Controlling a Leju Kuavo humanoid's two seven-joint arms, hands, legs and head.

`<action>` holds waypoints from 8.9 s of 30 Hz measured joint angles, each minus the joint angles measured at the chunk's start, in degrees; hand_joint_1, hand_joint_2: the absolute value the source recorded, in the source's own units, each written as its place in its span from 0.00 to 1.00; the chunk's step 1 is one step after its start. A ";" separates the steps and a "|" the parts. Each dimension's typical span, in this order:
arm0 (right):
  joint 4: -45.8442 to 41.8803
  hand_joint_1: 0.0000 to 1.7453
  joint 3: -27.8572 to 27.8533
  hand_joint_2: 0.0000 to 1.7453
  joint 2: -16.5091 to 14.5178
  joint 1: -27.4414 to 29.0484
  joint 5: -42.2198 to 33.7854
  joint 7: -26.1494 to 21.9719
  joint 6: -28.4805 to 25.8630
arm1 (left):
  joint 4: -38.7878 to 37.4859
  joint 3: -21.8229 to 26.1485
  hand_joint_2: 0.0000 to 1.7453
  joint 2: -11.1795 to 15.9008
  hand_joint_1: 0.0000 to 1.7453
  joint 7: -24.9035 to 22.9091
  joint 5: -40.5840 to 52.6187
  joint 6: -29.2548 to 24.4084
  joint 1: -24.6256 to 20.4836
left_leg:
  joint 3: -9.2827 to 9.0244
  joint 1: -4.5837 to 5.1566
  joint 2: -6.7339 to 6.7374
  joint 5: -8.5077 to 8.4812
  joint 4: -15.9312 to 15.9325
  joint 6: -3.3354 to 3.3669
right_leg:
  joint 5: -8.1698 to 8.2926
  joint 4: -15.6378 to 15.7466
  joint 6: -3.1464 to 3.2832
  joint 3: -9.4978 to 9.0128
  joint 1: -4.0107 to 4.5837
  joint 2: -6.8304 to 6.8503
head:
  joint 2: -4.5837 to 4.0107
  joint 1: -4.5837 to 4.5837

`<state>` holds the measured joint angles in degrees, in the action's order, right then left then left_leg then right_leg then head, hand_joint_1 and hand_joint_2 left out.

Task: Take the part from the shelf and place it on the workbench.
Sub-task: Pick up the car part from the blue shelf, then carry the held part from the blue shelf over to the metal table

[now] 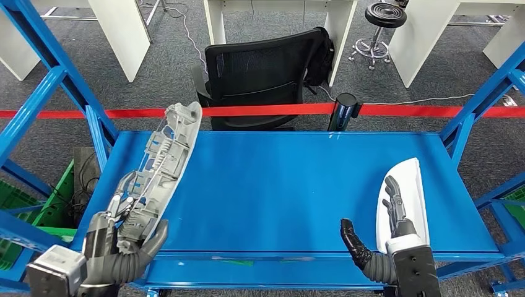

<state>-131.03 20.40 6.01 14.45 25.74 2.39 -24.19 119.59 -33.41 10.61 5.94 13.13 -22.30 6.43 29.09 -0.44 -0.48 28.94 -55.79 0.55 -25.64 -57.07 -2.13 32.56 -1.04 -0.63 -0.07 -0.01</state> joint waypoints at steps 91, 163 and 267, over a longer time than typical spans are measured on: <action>0.00 0.00 1.70 1.00 1.78 0.18 -4.61 -0.45 -3.77 | 2.50 6.23 1.00 -5.02 1.00 0.75 2.44 4.67 0.48 | 3.31 -0.45 0.65 -2.39 -1.64 1.86 | -8.89 -14.29 -1.33 6.63 -0.14 0.64 | 0.00 0.61; -0.38 0.00 1.76 1.00 2.19 0.89 -4.28 0.03 -3.87 | 3.65 6.39 1.00 -4.91 1.00 -0.70 3.98 3.23 1.18 | 5.93 -0.70 0.81 -3.32 -2.61 -1.20 | -3.80 -0.37 0.40 -2.67 -0.07 0.66 | 0.00 0.17; -0.48 0.00 3.99 1.00 4.15 0.65 -4.48 0.92 -5.27 | 9.02 2.88 1.00 -0.57 1.00 0.50 6.04 -4.18 5.83 | 1.00 -0.57 0.42 0.97 -1.81 -0.41 | -0.86 -0.66 0.56 0.47 0.60 1.23 | 0.00 -1.39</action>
<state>-131.51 24.40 10.16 15.10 21.26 3.31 -29.46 128.61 -30.53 10.03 6.44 19.16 -26.48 12.26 30.09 -1.01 -0.06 29.91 -57.60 0.14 -26.50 -57.73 -1.57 33.03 -0.44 0.60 -0.07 -1.40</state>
